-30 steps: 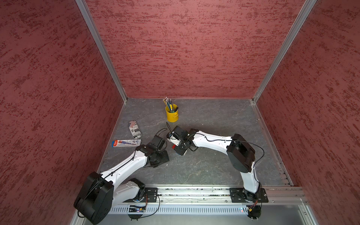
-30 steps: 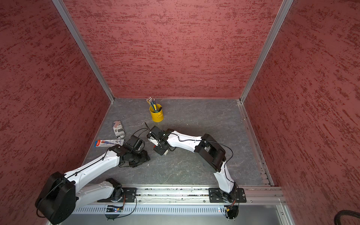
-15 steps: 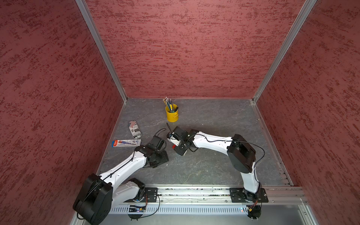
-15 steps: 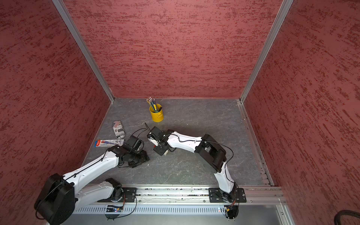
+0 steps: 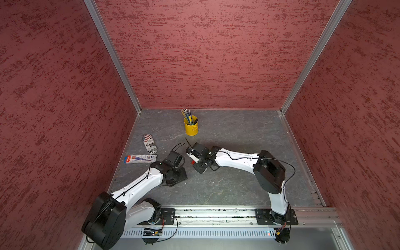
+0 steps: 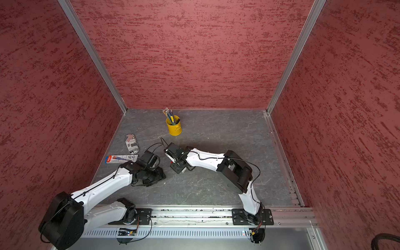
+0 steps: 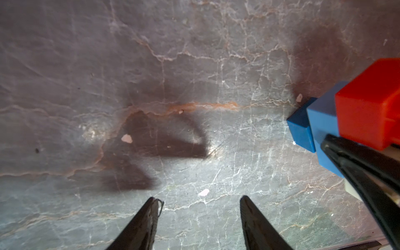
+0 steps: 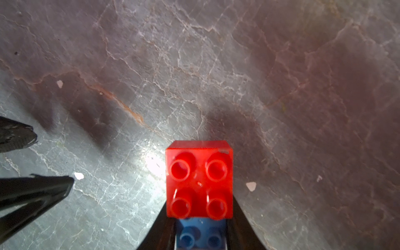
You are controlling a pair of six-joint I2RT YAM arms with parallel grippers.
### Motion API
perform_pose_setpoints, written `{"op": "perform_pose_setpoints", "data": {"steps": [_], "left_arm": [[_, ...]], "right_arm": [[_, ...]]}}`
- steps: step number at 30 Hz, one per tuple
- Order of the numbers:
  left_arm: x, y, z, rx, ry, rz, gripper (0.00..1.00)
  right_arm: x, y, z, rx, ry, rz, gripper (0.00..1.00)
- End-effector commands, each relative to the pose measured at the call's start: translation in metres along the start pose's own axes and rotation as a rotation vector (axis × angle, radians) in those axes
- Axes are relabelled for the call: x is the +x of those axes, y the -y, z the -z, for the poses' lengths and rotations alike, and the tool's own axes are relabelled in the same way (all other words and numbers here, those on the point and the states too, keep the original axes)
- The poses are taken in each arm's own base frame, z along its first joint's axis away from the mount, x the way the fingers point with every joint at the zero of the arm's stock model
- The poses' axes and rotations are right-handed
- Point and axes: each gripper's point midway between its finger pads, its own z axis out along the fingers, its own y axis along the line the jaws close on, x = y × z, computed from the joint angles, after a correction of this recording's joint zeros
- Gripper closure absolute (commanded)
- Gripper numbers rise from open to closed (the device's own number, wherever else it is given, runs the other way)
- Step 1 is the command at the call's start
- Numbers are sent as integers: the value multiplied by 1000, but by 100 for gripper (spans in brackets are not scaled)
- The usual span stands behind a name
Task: Assemble the letter y with lego
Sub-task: Assemble the lego brick with the lego brick.
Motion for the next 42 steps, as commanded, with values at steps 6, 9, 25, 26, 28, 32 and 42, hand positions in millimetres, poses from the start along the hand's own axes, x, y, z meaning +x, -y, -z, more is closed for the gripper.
{"op": "perform_pose_setpoints", "data": {"steps": [6, 9, 25, 26, 28, 32, 42], "left_arm": [[-6, 4, 1, 6, 8, -4, 38], [-7, 4, 0, 6, 6, -7, 38], [-12, 8, -1, 9, 5, -14, 38], [-12, 8, -2, 9, 4, -14, 38], [-12, 8, -2, 8, 5, -13, 38], [-11, 8, -3, 7, 3, -13, 38], [-11, 6, -3, 5, 2, -11, 38]], "right_arm": [[31, 8, -9, 51, -100, -32, 70], [33, 8, -5, 51, -98, -23, 70], [38, 9, -9, 55, -100, -54, 70], [41, 9, -12, 59, -113, -59, 70], [47, 11, -17, 66, -133, -61, 70], [59, 10, -25, 53, -164, -59, 70], [77, 10, -34, 55, -212, -52, 72]]}}
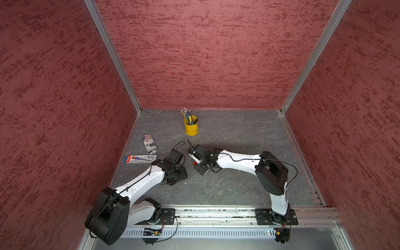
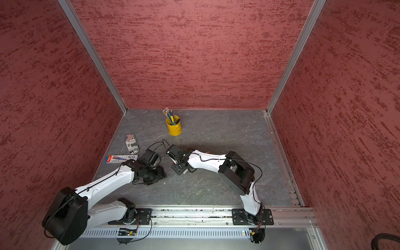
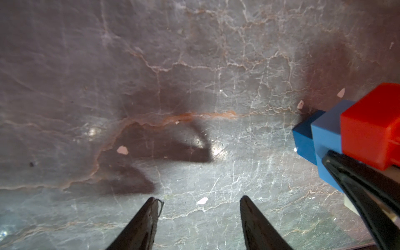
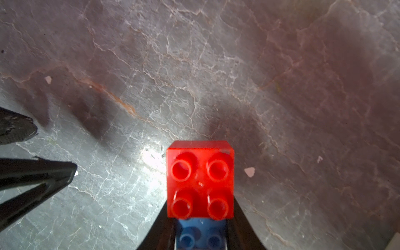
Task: Assemble the letter y with lego
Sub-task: Assemble the lego brick with the lego brick, then place the lego brick at the center of the board.
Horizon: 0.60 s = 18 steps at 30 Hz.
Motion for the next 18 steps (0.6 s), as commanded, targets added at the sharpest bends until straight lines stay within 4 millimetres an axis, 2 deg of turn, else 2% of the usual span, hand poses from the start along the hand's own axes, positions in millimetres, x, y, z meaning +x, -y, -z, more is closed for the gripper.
{"op": "perform_pose_setpoints", "data": {"steps": [1, 8, 13, 18], "left_arm": [[-5, 4, 1, 14, 9, -2, 38], [-9, 9, 3, 23, 11, -16, 38], [-13, 15, 8, 29, 20, -38, 38], [-17, 22, 10, 39, 18, -58, 38]], "right_arm": [[61, 8, -32, 38, -201, 5, 72], [26, 10, -8, 36, -104, -18, 71], [4, 28, 18, 62, -27, -68, 71], [-2, 46, 36, 104, 14, -105, 71]]}}
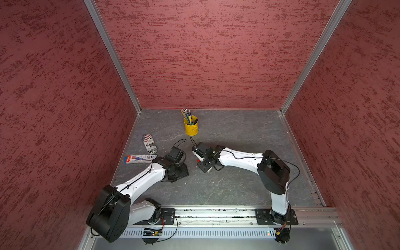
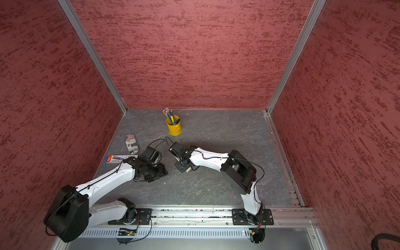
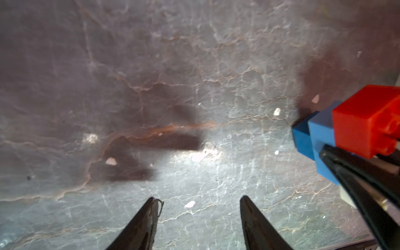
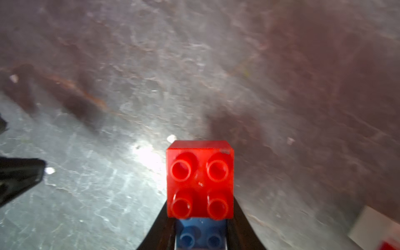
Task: Assemble the letter y with lego
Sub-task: Place the lego brick at the center of the board, then pick up the lego brick from the center of the board.
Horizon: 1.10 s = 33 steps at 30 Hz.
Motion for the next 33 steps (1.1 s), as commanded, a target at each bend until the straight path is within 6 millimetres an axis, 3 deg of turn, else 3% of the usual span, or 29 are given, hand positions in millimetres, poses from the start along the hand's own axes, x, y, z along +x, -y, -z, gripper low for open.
{"op": "perform_pose_setpoints", "data": {"steps": [1, 11, 21, 28, 33], "left_arm": [[-5, 9, 3, 19, 1, -26, 38], [-5, 21, 0, 30, -4, -52, 38], [-5, 24, -2, 24, -7, -60, 38], [-6, 27, -2, 22, -10, -67, 38], [-8, 34, 0, 29, -8, -84, 38]], "right_arm": [[-5, 22, 24, 58, 39, -45, 71], [7, 51, 24, 93, 47, -106, 70], [20, 63, 13, 89, 35, -117, 68], [17, 67, 19, 107, 53, -125, 47], [8, 70, 36, 121, 86, -139, 43]]}}
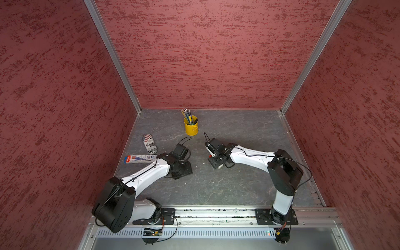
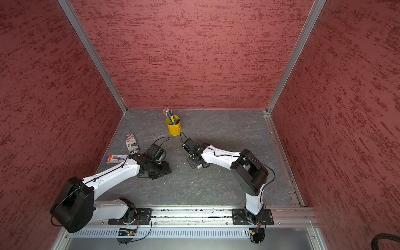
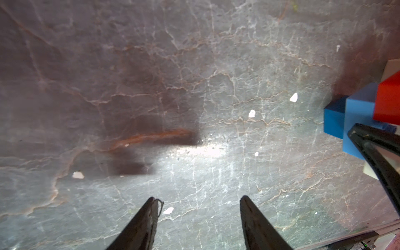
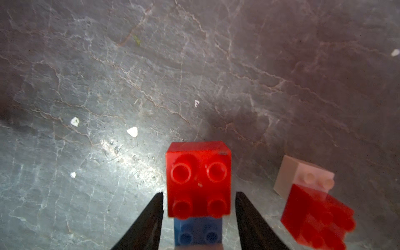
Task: Assemble the letter y with lego
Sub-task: Pick up the lego brick from the center of the board.
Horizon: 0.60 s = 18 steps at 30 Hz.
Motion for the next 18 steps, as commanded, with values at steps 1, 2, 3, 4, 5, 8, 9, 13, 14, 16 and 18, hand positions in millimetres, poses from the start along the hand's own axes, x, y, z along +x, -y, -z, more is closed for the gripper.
{"op": "perform_pose_setpoints", "data": {"steps": [1, 2, 3, 4, 5, 8, 9, 13, 14, 16, 18], "left_arm": [[-6, 12, 5, 24, 19, -34, 38], [-7, 15, 5, 31, 18, -40, 38], [-7, 18, 6, 38, 20, -50, 38], [-9, 21, 8, 47, 23, -59, 38], [-9, 25, 8, 59, 24, -69, 38], [-12, 44, 12, 126, 27, -103, 38], [-12, 50, 14, 148, 28, -115, 37], [-12, 76, 21, 231, 39, -175, 37], [-12, 82, 23, 248, 45, -189, 37], [-11, 93, 27, 283, 48, -209, 37], [-10, 103, 30, 316, 50, -226, 37]], "right_arm": [[-21, 9, 30, 23, 88, -34, 44], [-23, 11, 35, 28, 100, -42, 44], [-25, 14, 41, 33, 112, -52, 44], [-26, 16, 46, 35, 121, -62, 44], [-27, 21, 50, 46, 130, -78, 44], [-26, 39, 59, 86, 138, -141, 43], [-24, 47, 60, 103, 137, -166, 43], [-15, 68, 56, 128, 116, -231, 41], [-12, 72, 53, 128, 108, -243, 41], [-6, 77, 46, 122, 96, -260, 41], [-2, 80, 40, 116, 87, -274, 41]]}}
